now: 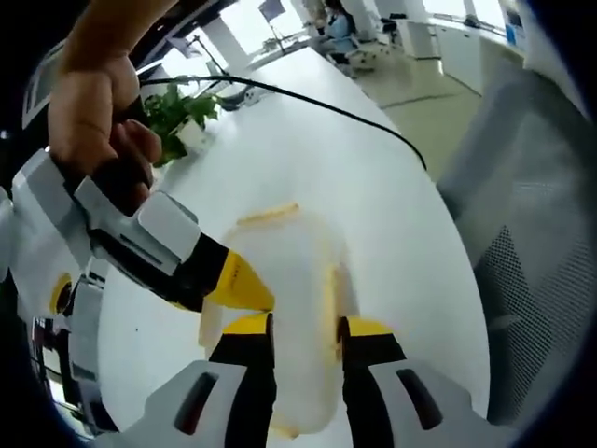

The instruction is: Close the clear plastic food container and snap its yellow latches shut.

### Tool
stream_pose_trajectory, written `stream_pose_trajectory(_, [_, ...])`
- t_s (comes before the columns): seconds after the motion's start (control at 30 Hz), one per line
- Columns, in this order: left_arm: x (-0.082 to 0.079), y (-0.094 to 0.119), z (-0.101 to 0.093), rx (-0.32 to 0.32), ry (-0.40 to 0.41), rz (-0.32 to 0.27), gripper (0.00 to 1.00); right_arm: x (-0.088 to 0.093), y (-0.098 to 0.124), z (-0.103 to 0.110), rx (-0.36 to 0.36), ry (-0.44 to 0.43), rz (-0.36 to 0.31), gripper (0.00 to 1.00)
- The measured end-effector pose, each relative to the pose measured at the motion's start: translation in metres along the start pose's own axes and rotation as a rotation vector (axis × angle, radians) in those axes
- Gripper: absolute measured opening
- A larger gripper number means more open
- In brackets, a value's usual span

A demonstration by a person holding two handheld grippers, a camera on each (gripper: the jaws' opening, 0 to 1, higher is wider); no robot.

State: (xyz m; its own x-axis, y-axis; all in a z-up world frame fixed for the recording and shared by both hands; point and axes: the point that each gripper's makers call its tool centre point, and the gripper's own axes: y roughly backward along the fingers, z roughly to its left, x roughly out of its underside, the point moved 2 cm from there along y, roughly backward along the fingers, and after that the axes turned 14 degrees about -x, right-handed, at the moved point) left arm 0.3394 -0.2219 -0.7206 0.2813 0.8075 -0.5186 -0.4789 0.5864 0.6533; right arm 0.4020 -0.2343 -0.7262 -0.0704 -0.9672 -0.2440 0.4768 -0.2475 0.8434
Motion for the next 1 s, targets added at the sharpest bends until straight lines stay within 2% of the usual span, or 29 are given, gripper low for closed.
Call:
stream_pose_trajectory(0.03, [0.0,0.001,0.0,-0.003,-0.006,0.003,0.24,-0.001,0.0,0.0,0.002,-0.003,-0.008,0.43])
stream_pose_trajectory(0.07, [-0.001,0.003,-0.001,0.014,0.011,-0.016,0.24,0.0,0.0,0.0,-0.004,-0.02,-0.016,0.43])
stream_pose_trajectory(0.17, [-0.005,0.005,-0.001,0.058,0.062,-0.025,0.25,0.001,-0.001,0.004,-0.017,-0.018,-0.026,0.43])
stream_pose_trajectory(0.33, [-0.005,0.005,0.002,0.086,0.131,-0.031,0.25,0.0,0.001,0.005,-0.006,-0.01,-0.065,0.43])
stream_pose_trajectory(0.53, [-0.007,0.007,0.004,0.137,0.26,-0.04,0.25,-0.002,0.003,0.008,0.055,0.038,-0.084,0.43])
stream_pose_trajectory(0.7, [-0.007,0.007,0.007,0.16,0.307,-0.044,0.25,-0.002,0.005,0.01,0.1,0.046,-0.103,0.42])
stream_pose_trajectory(0.87, [-0.007,0.006,0.012,0.187,0.428,-0.046,0.22,-0.002,0.007,0.012,0.159,0.088,-0.152,0.43])
stream_pose_trajectory(0.9, [-0.006,0.005,0.015,0.176,0.472,-0.039,0.26,-0.002,0.008,0.012,0.175,0.099,-0.176,0.43])
stream_pose_trajectory(0.97, [-0.006,0.005,0.015,0.182,0.473,-0.046,0.36,-0.001,0.01,0.011,0.207,0.091,-0.213,0.45])
stream_pose_trajectory(1.0, [-0.006,0.006,0.015,0.186,0.474,-0.048,0.36,0.0,0.01,0.012,0.218,0.096,-0.222,0.46])
